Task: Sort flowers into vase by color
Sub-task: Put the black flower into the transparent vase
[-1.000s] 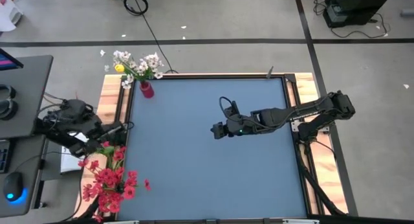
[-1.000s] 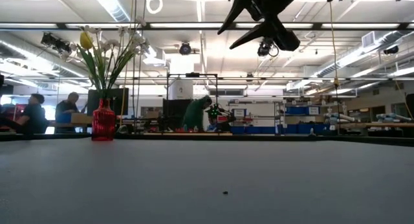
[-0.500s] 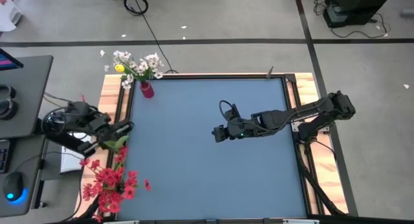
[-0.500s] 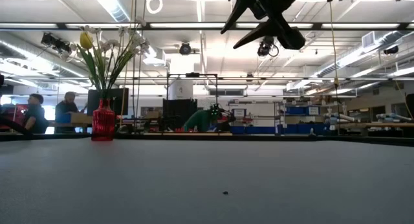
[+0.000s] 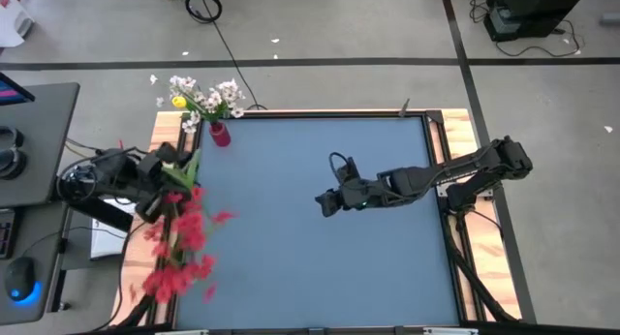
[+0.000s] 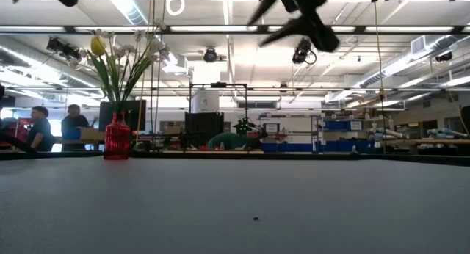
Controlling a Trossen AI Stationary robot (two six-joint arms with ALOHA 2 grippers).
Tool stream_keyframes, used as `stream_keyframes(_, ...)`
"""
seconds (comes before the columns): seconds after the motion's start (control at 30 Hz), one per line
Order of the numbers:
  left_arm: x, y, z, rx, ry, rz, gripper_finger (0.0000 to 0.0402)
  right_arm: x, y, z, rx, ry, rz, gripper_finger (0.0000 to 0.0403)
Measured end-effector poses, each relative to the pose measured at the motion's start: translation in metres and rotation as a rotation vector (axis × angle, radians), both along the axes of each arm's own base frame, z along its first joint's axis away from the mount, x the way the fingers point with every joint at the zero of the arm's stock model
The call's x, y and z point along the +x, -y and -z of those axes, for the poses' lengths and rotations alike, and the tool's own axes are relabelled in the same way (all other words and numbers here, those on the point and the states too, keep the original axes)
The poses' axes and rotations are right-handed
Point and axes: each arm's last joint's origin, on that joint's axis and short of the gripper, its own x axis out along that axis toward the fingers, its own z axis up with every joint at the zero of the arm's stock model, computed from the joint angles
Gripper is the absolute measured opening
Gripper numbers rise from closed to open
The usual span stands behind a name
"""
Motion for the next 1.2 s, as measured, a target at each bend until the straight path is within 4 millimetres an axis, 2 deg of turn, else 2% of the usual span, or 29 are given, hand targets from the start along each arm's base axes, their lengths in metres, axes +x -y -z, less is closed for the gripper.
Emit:
stream_keyframes(0.1,0.007,0.0,-0.005,0.015,-0.032,-0.043,0.0,0.008,0.002,-0.01,-0.055,0.111,-0.04,0.0158)
stream_keyframes(0.27,0.01,0.002,-0.014,0.048,-0.033,-0.026,0.0,0.014,0.014,-0.019,-0.127,0.189,-0.094,0.0158)
stream_keyframes(0.53,0.013,0.008,-0.008,0.002,-0.151,0.203,0.0,0.015,0.016,-0.019,-0.144,0.188,-0.189,0.0158)
stream_keyframes(0.73,0.014,0.008,-0.008,-0.005,-0.16,0.186,0.0,0.015,0.016,-0.017,-0.147,0.17,-0.201,0.0158)
stream_keyframes(0.83,0.018,0.007,-0.011,-0.015,-0.179,0.118,0.0,0.014,0.017,-0.017,-0.131,0.169,-0.161,0.0158)
stream_keyframes(0.93,0.028,0.007,-0.011,-0.04,-0.23,0.052,0.0,0.013,0.02,-0.016,-0.103,0.159,-0.085,0.0158)
stream_keyframes(1.03,0.044,0.009,-0.003,-0.038,-0.356,0.023,0.0,0.011,0.023,-0.019,-0.118,0.166,-0.036,0.0158)
stream_keyframes(1.2,0.077,0.014,0.009,-0.118,-0.525,-0.058,0.0,0.002,0.033,-0.011,-0.091,0.038,-0.026,0.0158)
